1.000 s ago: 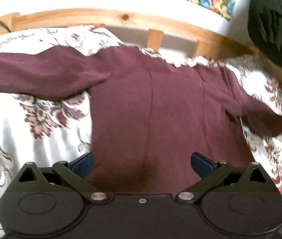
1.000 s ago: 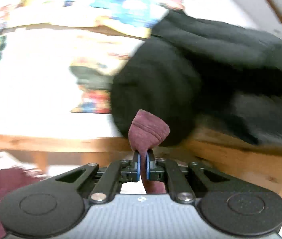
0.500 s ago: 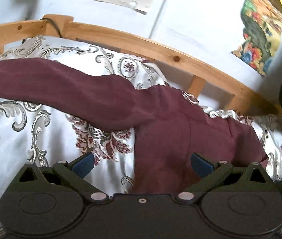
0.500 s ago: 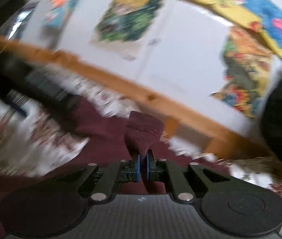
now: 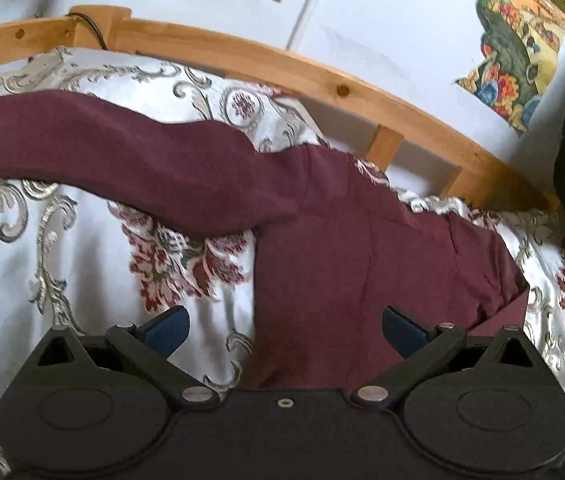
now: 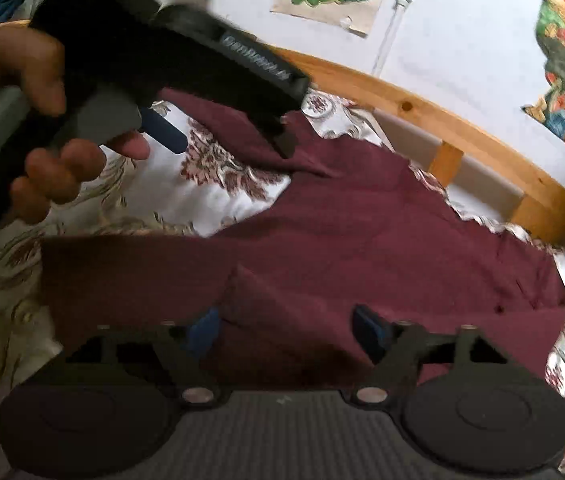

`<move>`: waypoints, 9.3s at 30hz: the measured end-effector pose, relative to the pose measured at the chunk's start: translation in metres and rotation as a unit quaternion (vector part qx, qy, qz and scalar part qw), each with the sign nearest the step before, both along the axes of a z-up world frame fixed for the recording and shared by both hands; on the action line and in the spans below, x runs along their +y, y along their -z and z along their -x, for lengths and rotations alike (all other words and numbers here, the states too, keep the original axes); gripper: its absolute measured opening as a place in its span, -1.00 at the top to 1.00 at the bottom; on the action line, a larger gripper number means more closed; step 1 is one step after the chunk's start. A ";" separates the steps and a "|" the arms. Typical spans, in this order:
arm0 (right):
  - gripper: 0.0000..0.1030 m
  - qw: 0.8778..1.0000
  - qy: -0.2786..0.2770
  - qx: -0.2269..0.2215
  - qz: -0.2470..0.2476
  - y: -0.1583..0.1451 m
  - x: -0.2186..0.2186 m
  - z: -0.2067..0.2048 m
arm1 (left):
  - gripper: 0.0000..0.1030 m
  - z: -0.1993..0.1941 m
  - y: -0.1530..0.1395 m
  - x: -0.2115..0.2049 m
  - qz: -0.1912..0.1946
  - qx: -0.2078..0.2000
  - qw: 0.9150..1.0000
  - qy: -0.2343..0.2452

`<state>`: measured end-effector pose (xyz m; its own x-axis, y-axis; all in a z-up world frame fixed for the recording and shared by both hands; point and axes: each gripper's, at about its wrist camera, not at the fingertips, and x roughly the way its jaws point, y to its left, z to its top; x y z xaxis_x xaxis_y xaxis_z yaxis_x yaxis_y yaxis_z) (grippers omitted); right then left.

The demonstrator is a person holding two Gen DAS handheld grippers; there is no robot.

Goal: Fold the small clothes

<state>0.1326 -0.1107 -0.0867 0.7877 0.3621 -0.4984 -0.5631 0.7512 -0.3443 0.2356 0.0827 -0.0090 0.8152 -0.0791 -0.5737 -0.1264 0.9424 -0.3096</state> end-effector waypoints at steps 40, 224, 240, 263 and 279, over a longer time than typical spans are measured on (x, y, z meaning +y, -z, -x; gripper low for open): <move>0.01 0.957 0.272 -0.011 0.099 0.003 -0.183 -0.145 | -0.99 -0.025 0.081 -0.107 -0.223 0.049 0.962 0.147; 0.21 0.951 0.038 0.221 -0.212 -0.070 0.095 -0.354 | 0.55 -0.111 0.088 0.098 0.330 -0.041 0.943 0.002; 0.92 0.966 -0.002 0.159 -0.201 -0.087 0.151 -0.362 | 0.94 -0.075 0.068 0.104 0.260 -0.088 0.950 -0.149; -0.84 0.982 0.177 0.064 0.025 0.014 -0.051 -0.098 | -0.65 -0.035 0.043 0.003 0.070 0.001 0.998 -0.001; -0.99 0.971 0.220 0.082 -0.044 -0.020 -0.131 0.007 | -0.98 0.037 0.013 -0.013 0.016 0.016 0.998 0.052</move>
